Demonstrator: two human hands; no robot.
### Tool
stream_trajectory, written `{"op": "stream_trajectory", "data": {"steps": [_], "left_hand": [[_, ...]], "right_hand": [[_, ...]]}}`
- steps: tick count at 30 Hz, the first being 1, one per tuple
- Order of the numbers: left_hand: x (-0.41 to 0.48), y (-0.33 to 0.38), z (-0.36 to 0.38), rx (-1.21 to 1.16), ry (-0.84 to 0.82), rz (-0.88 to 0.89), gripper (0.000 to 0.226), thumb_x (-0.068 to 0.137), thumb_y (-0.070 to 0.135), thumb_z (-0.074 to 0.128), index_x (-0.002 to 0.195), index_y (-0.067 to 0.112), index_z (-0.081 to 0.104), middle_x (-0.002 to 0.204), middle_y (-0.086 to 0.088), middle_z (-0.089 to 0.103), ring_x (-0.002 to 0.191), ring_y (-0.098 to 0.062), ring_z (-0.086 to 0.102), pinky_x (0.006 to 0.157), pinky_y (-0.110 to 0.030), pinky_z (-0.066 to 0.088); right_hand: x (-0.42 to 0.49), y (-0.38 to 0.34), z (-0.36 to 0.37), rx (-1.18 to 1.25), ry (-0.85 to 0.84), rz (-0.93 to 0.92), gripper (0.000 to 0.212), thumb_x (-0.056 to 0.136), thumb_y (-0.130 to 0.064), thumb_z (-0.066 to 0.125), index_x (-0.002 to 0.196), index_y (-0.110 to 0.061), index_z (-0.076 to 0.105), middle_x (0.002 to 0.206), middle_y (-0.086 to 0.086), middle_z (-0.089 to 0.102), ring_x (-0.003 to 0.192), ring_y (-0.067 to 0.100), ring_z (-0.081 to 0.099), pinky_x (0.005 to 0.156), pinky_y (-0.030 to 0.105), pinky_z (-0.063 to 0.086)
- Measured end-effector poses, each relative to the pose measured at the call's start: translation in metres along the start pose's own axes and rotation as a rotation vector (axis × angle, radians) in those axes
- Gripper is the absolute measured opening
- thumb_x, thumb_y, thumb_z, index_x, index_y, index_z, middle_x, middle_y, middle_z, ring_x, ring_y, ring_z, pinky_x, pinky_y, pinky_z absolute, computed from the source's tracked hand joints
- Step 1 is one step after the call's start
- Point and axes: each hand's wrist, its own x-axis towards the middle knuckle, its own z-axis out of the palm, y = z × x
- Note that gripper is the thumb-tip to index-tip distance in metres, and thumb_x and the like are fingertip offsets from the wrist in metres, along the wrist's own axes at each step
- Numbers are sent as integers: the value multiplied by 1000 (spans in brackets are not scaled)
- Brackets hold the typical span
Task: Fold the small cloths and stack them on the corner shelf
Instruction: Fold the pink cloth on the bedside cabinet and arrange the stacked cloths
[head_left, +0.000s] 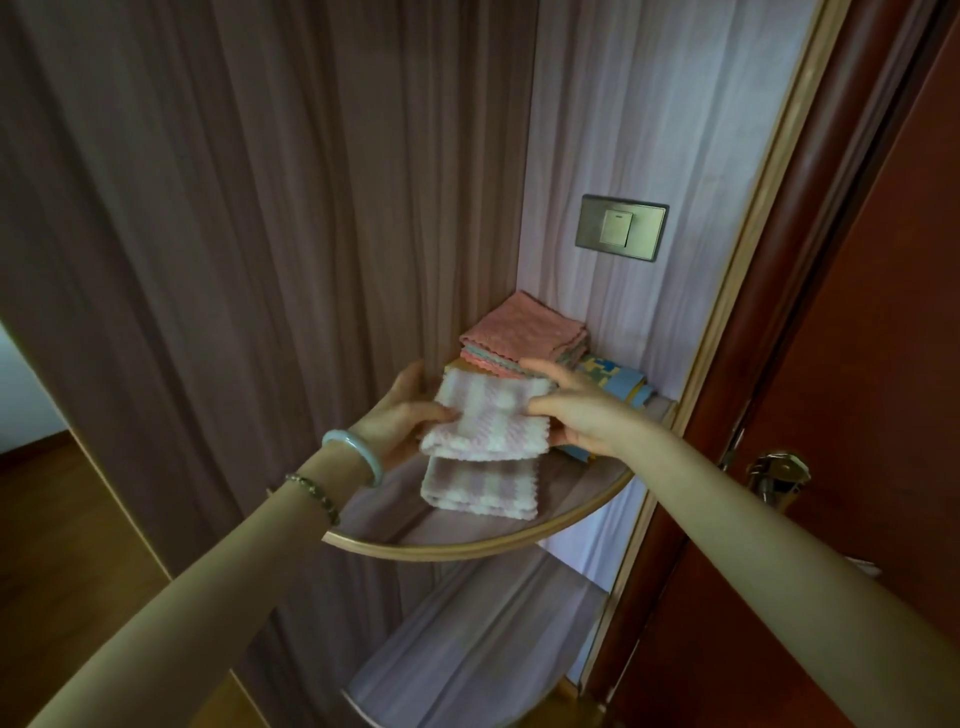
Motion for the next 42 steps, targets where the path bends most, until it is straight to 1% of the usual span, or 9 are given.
{"op": "stream_trajectory", "data": {"steps": [5,10,15,20,26,34,37,39,42], "left_hand": [[-2,-9,-8,269,-73,-58,60,71,1,62,129,15,55,88,-7,63,78,-14,58,70,-25,48],[-1,-13,-6,574,-5,-135,47,85,6,63,128,23,54,74,-6,53,56,-9,45,50,-21,37],[4,-20,-10,661,53,-24,47,84,14,66,130,20,56,132,-4,50,115,-12,49,79,-8,41],[1,-21,-4,1262,38,146,89,61,69,19,144,39,31,159,5,9,145,-22,9,117,-39,10],[10,-55,-2,1687,-168,44,94,63,72,-9,150,37,4,160,7,-5,147,-20,-8,114,-56,-6],[4,-49,-10,1608,-189,72,99,67,79,-2,151,28,5,160,2,-1,147,-19,-4,117,-49,-7],[4,-44,-14,1338,-132,57,99,70,80,17,151,23,18,156,6,20,145,-15,11,119,-41,5],[-1,-28,-11,1017,-10,76,78,79,68,48,139,19,41,135,10,45,133,-13,38,112,-35,27],[-5,-16,-10,869,68,-57,27,90,34,61,114,21,55,93,8,59,92,-15,57,81,-26,43]], "right_hand": [[4,15,4,-226,-2,-3,31,89,4,50,107,-15,68,115,8,60,97,20,61,80,38,54],[4,27,13,-512,1,-50,46,87,-8,58,133,-11,54,113,2,58,88,7,57,69,17,44],[2,27,12,-966,-78,-57,56,87,-23,60,140,-16,46,149,10,26,134,28,37,106,31,34],[1,26,23,-1229,196,-504,52,95,-35,40,142,-13,43,157,11,19,143,30,17,114,37,12],[1,79,41,-1403,-57,-311,61,103,-40,24,152,-8,6,161,9,1,148,23,-3,116,44,-4],[3,65,26,-1300,-136,-187,59,103,-41,18,153,-16,-1,161,1,-7,147,18,-12,116,47,-8],[3,63,23,-1170,-54,-217,52,100,-38,35,144,-10,34,156,12,18,146,28,9,116,44,9],[0,47,14,-1025,159,-335,27,94,-30,47,88,-7,60,105,15,55,116,32,48,88,34,37],[-8,28,-2,-978,215,-162,45,90,-38,46,54,-14,34,54,2,37,60,24,46,52,31,26]]}}
